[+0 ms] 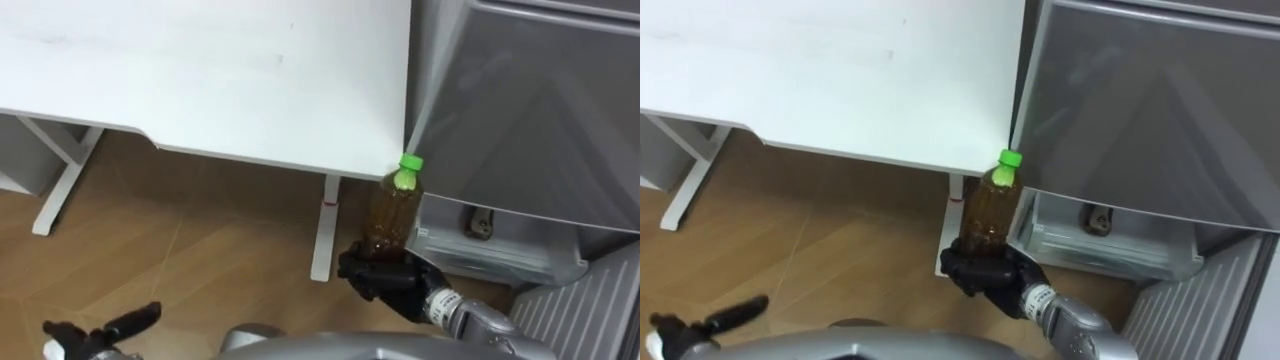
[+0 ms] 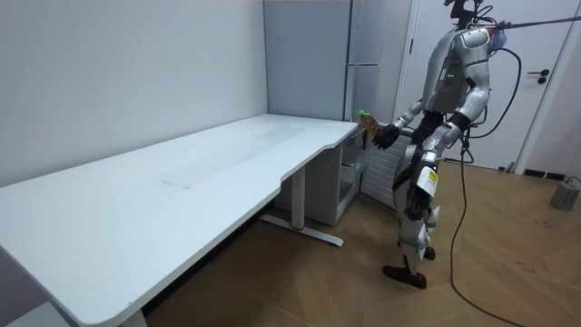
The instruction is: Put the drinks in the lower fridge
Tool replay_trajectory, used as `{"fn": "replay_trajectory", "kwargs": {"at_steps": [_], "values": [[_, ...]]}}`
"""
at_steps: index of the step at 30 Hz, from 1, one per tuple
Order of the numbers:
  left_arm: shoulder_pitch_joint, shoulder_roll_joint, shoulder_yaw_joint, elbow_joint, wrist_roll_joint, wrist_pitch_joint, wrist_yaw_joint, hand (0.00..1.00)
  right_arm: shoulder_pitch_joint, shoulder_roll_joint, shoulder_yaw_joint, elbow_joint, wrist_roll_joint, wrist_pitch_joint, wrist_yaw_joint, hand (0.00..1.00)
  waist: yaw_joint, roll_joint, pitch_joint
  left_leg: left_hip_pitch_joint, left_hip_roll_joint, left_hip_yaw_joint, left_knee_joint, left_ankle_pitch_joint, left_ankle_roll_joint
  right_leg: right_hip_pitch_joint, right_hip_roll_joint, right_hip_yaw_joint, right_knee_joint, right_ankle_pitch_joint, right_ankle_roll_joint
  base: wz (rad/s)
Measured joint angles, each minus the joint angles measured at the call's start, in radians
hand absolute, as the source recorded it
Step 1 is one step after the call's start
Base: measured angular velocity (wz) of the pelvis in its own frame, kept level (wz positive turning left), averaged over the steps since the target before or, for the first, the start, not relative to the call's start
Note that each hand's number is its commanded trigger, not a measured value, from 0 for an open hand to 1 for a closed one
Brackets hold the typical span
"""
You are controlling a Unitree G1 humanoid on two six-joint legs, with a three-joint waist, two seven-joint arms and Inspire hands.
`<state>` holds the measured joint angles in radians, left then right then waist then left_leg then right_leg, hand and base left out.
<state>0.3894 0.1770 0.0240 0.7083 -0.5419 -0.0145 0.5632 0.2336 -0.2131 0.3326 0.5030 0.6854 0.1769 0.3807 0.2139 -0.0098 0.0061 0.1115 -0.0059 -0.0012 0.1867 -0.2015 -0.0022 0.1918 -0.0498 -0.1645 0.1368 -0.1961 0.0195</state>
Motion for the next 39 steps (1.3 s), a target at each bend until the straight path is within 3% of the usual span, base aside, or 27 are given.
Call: {"fn": "replay_trajectory", "kwargs": {"at_steps": [4, 8, 12, 18, 24, 28, 33, 39], "values": [[-0.006, -0.006, -0.012, 0.074, -0.011, 0.031, -0.074, 0.00, -0.010, -0.012, -0.001, 0.004, 0.021, 0.001, 0.000, 1.00, -0.004, 0.007, 0.0020, -0.005, 0.001, 0.001, 0.000, -0.003, 0.000, -0.001, 0.001, 0.001, 0.002, 0.000, 0.000, 0.00], [-0.008, -0.010, -0.038, 0.162, 0.020, 0.075, -0.169, 0.00, -0.027, -0.021, -0.003, 0.005, 0.007, 0.013, 0.000, 1.00, -0.042, 0.015, 0.0041, -0.020, 0.002, 0.001, 0.012, -0.006, 0.001, -0.005, 0.001, -0.001, 0.006, 0.000, 0.000, 0.00], [-0.037, -0.009, -0.076, 0.220, 0.193, 0.114, -0.255, 0.00, -0.034, -0.021, -0.002, 0.000, 0.008, 0.013, 0.000, 1.00, -0.055, 0.019, 0.0043, -0.041, 0.006, 0.014, 0.019, -0.006, 0.001, -0.033, 0.003, 0.009, 0.019, 0.000, -0.001, -0.06], [-0.112, -0.008, -0.174, 0.255, 0.399, 0.159, -0.349, 0.00, -0.050, -0.022, -0.002, 0.000, 0.009, 0.013, -0.006, 1.00, -0.105, 0.014, 0.0040, -0.055, 0.008, 0.024, 0.028, -0.007, 0.002, -0.051, 0.002, 0.016, 0.031, 0.001, -0.001, -0.03], [-0.143, -0.008, -0.188, 0.255, 0.528, 0.162, -0.371, 0.00, -0.058, -0.018, -0.010, -0.001, 0.024, 0.013, -0.075, 1.00, -0.132, 0.008, 0.0019, -0.050, 0.008, 0.035, 0.030, -0.007, 0.002, -0.051, 0.002, 0.027, 0.032, 0.001, -0.001, -0.06], [-0.155, -0.010, -0.186, 0.258, 0.537, 0.159, -0.380, 0.00, -0.058, -0.016, -0.042, -0.001, 0.079, 0.009, -0.108, 1.00, -0.143, 0.014, 0.0034, -0.045, 0.008, 0.039, 0.033, -0.007, 0.002, -0.049, 0.002, 0.030, 0.032, 0.001, -0.001, -0.01], [-0.133, -0.012, -0.186, 0.257, 0.538, 0.150, -0.380, 0.00, -0.058, -0.014, -0.101, -0.001, 0.204, -0.030, -0.178, 1.00, -0.158, 0.030, 0.0051, -0.029, 0.011, 0.053, 0.017, -0.007, 0.002, -0.047, 0.005, 0.050, 0.032, 0.001, 0.000, -0.09], [-0.113, -0.014, -0.186, 0.257, 0.538, 0.137, -0.377, 0.00, -0.058, -0.003, -0.130, 0.000, 0.301, -0.066, -0.290, 1.00, -0.183, 0.033, 0.0074, -0.023, 0.011, 0.060, 0.016, -0.007, 0.002, -0.047, 0.006, 0.059, 0.032, 0.000, 0.000, -0.05]]}}
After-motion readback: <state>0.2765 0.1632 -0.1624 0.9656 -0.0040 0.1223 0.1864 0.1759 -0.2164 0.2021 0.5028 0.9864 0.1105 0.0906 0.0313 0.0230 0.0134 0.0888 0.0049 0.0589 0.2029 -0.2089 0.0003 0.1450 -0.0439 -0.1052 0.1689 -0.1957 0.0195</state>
